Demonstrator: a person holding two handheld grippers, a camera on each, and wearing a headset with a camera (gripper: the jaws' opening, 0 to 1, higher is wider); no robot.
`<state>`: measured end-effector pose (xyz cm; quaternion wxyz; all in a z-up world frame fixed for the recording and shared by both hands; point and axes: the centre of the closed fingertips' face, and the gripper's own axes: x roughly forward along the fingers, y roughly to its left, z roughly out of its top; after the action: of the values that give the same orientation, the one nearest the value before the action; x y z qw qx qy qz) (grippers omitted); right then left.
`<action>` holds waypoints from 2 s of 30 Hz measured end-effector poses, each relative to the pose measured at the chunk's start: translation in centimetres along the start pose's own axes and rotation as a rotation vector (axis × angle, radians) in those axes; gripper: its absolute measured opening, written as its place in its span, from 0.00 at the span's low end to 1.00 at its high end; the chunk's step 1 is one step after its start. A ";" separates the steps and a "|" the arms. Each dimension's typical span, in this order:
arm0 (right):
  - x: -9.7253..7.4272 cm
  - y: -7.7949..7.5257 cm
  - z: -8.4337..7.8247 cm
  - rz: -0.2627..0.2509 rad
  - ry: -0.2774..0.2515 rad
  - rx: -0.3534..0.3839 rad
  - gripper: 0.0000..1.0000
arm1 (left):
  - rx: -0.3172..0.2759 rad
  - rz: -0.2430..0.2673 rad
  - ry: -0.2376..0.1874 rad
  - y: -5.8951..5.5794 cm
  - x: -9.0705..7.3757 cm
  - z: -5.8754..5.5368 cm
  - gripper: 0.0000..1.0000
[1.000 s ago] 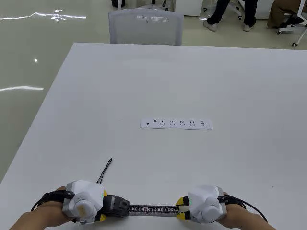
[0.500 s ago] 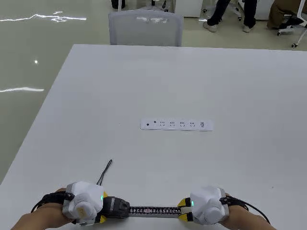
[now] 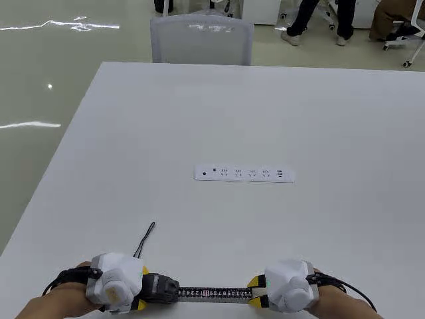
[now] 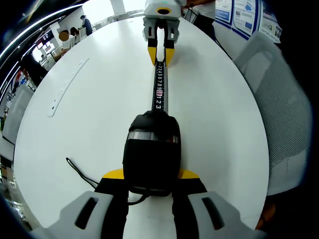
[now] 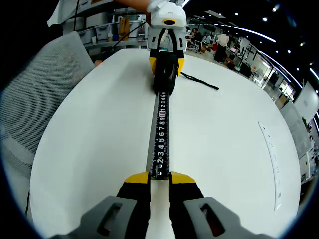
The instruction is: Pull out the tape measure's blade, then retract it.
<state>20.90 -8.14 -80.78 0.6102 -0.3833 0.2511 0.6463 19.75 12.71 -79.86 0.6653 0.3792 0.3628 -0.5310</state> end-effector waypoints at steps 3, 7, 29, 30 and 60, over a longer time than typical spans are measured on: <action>-0.1 0.1 0.1 0.000 0.000 -0.001 0.12 | 0.002 -0.002 0.001 0.0 0.1 -0.1 0.28; -0.3 0.1 0.2 0.000 0.000 0.001 0.12 | 0.002 -0.004 0.001 0.1 0.3 -0.3 0.28; -0.4 0.0 -0.6 -0.002 0.004 -0.007 0.12 | 0.002 -0.001 0.005 -0.2 -0.6 0.5 0.28; -0.4 0.0 -0.6 -0.002 0.004 -0.007 0.12 | 0.001 -0.001 0.005 -0.2 -0.6 0.5 0.28; -1.0 0.2 -1.9 -0.006 0.011 -0.011 0.12 | 0.005 -0.001 0.010 -0.2 -0.6 0.5 0.28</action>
<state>21.06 -10.22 -81.10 0.6089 -0.3908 0.2496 0.6436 19.47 12.54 -79.10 0.6622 0.3836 0.3649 -0.5302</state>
